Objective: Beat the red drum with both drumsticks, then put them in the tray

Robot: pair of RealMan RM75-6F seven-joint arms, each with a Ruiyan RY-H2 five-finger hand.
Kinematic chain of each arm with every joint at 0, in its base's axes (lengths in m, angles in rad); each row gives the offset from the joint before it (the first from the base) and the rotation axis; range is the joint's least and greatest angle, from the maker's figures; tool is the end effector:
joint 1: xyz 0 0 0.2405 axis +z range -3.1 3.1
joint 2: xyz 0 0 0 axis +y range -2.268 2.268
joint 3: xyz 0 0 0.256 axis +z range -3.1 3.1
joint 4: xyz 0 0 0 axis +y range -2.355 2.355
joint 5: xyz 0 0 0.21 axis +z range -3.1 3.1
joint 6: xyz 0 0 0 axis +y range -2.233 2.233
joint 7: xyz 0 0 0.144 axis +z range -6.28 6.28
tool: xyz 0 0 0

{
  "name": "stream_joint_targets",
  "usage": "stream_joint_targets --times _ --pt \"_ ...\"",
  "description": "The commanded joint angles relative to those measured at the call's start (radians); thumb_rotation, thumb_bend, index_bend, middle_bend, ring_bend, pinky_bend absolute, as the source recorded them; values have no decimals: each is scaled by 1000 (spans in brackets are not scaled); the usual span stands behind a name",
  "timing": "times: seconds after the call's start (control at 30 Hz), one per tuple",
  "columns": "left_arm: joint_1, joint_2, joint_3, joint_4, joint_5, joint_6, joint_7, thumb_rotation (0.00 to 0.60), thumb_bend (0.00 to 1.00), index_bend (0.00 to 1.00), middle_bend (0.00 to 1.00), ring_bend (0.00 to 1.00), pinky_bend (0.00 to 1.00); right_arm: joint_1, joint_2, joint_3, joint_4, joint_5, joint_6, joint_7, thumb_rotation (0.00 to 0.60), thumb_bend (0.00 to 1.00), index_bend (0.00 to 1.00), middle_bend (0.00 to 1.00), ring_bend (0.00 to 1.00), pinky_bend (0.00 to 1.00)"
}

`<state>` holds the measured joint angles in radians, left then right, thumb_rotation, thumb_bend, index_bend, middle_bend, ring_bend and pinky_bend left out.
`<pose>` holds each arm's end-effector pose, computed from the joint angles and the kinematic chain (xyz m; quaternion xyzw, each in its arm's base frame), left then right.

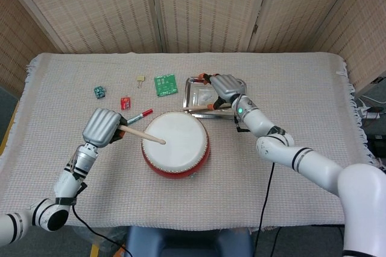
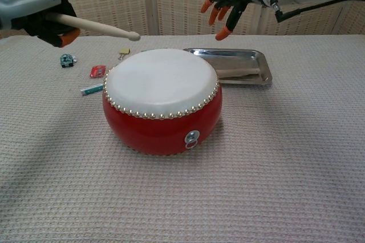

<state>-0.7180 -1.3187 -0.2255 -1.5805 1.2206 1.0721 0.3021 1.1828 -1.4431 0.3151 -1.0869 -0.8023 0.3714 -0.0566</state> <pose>-0.1453 0.3635 0.0766 -0.7184 -0.2911 -0.4207 0.4714 -0.0652 -0.4897 0.0378 0.7351 -0.4596 0.3368 0.3673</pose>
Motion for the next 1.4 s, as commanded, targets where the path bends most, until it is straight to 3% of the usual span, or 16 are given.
stream_joint_targets --times 0.03,0.23,0.3,0.47,0.77,1.1,1.27,1.4 --pt "-28 -18 -15 -21 -47 -25 52 600 657 1000 1000 1000 1000 -68 300 -38 -411 130 133 -48 600 141 191 250 197 338" --pt "-55 -40 -30 -37 -107 -35 117 600 657 1000 1000 1000 1000 -47 382 -57 -563 212 162 -63 600 121 220 294 232 371" --pt "-83 -68 -41 -43 -168 -38 194 600 657 1000 1000 1000 1000 -33 426 -47 -659 248 155 -45 600 119 232 298 239 389" --pt "-129 -100 -63 -74 -307 -11 338 600 657 1000 1000 1000 1000 16 439 -66 -733 304 144 -36 600 117 234 299 242 392" --pt "-177 -148 -88 -93 -406 54 423 600 654 1000 1000 1000 1000 115 346 -111 -742 364 213 -71 600 116 235 299 242 392" --pt "-220 -189 -97 -101 -445 97 466 600 653 1000 1000 1000 1000 209 224 -139 -704 457 314 -131 600 116 254 311 246 399" --pt "-235 -205 -94 -93 -452 112 481 600 652 1000 1000 1000 1000 232 189 -139 -698 497 374 -158 600 147 317 381 303 433" --pt "-244 -217 -92 -89 -455 126 489 600 652 1000 1000 1000 1000 240 149 -131 -693 527 463 -185 600 248 433 482 394 494"
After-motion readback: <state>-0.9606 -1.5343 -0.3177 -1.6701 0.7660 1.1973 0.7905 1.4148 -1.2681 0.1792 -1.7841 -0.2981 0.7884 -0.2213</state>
